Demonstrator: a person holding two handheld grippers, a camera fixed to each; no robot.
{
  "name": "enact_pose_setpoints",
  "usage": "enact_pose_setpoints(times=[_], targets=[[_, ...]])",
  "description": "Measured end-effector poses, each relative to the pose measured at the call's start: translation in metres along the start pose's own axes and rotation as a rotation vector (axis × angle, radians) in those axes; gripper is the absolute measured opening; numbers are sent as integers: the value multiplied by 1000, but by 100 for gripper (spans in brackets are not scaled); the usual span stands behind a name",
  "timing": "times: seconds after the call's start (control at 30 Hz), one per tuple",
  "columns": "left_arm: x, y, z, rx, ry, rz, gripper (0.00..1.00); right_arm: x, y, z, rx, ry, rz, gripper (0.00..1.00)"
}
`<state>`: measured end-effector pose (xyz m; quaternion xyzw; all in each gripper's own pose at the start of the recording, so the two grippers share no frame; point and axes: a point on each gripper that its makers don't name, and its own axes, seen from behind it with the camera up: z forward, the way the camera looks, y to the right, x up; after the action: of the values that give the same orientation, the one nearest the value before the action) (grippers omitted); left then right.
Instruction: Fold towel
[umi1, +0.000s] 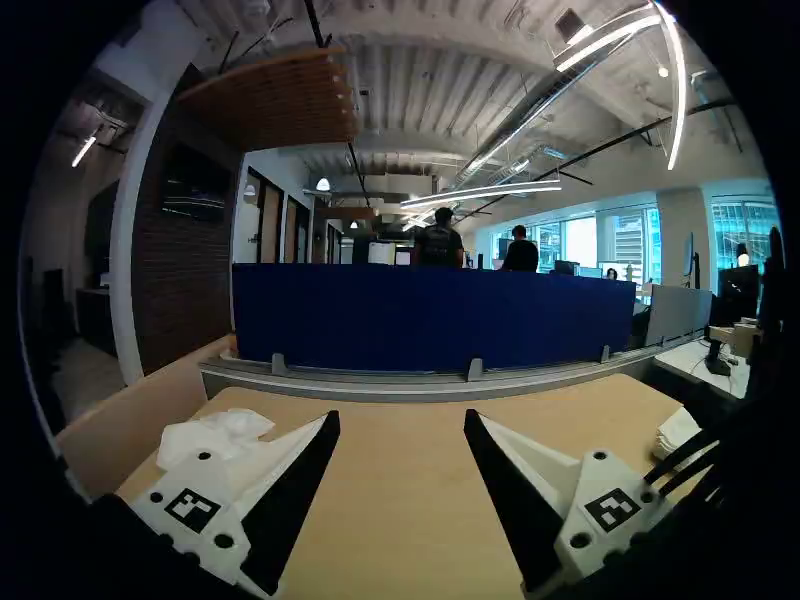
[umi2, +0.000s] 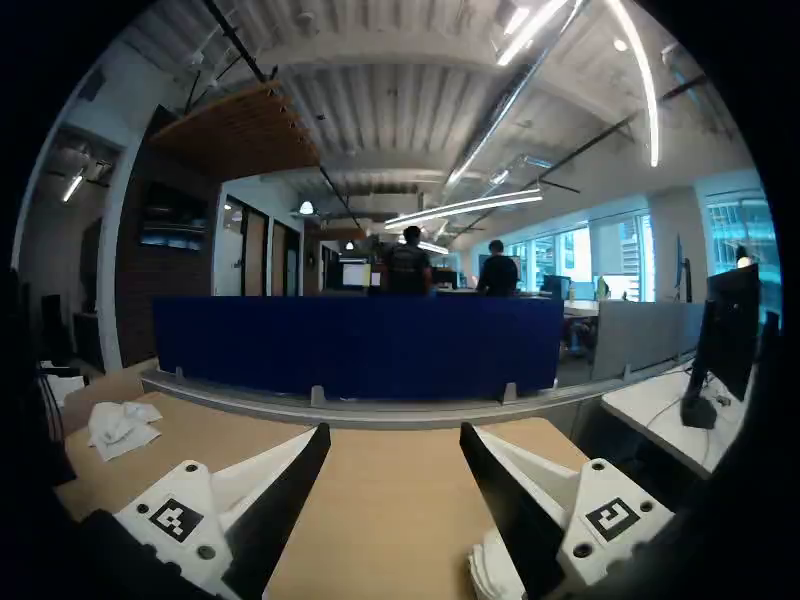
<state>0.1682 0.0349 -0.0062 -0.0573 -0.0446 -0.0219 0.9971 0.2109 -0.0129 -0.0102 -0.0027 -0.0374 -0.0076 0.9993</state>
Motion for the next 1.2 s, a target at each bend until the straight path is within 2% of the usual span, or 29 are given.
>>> enact_pose_setpoints(times=[0.3,0.8,1.07,1.2], targets=[[-33,-11,7,35,17,18,92,-12,-15,-2,12,4,-8,100],[-89,-29,10,87,49,43,92,-41,-23,4,24,15,-44,100],[-114,-28,14,87,70,56,92,-55,-28,11,31,13,-55,100],[-131,-34,16,99,68,58,92,-65,-31,13,36,9,-48,100]])
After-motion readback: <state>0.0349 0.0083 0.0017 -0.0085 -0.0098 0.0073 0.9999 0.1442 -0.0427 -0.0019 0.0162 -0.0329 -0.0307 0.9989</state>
